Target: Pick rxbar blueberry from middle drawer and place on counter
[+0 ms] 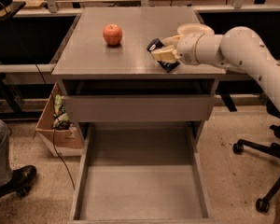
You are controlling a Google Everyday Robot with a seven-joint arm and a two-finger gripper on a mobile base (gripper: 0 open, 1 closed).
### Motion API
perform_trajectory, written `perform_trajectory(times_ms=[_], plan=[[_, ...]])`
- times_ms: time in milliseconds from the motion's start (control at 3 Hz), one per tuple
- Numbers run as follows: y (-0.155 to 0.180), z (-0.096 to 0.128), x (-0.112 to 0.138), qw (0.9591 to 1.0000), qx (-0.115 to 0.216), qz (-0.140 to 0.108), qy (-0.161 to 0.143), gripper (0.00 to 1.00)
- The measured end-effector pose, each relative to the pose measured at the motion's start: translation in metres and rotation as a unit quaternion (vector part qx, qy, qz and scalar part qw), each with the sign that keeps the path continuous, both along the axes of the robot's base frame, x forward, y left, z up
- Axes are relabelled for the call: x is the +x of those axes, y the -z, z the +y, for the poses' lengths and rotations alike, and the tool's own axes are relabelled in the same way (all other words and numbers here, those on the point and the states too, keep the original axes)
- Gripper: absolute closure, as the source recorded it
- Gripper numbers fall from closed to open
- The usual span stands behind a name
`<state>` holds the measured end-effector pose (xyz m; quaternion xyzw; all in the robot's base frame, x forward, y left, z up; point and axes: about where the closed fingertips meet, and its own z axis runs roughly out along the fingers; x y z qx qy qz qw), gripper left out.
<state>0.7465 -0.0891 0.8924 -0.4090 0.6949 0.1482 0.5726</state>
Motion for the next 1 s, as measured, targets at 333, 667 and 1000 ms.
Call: perform_trajectory(times_ms=[333,667,1000], plan=[[0.007,0.012,0.028,1.0,0.003,0.004,-0.001,1.0],[0.021,0.023,0.042,0.9997,0.001,0.023,-0.006,0.82],[0.034,0.033,0.046,0.9991,0.001,0.04,-0.015,0.5]])
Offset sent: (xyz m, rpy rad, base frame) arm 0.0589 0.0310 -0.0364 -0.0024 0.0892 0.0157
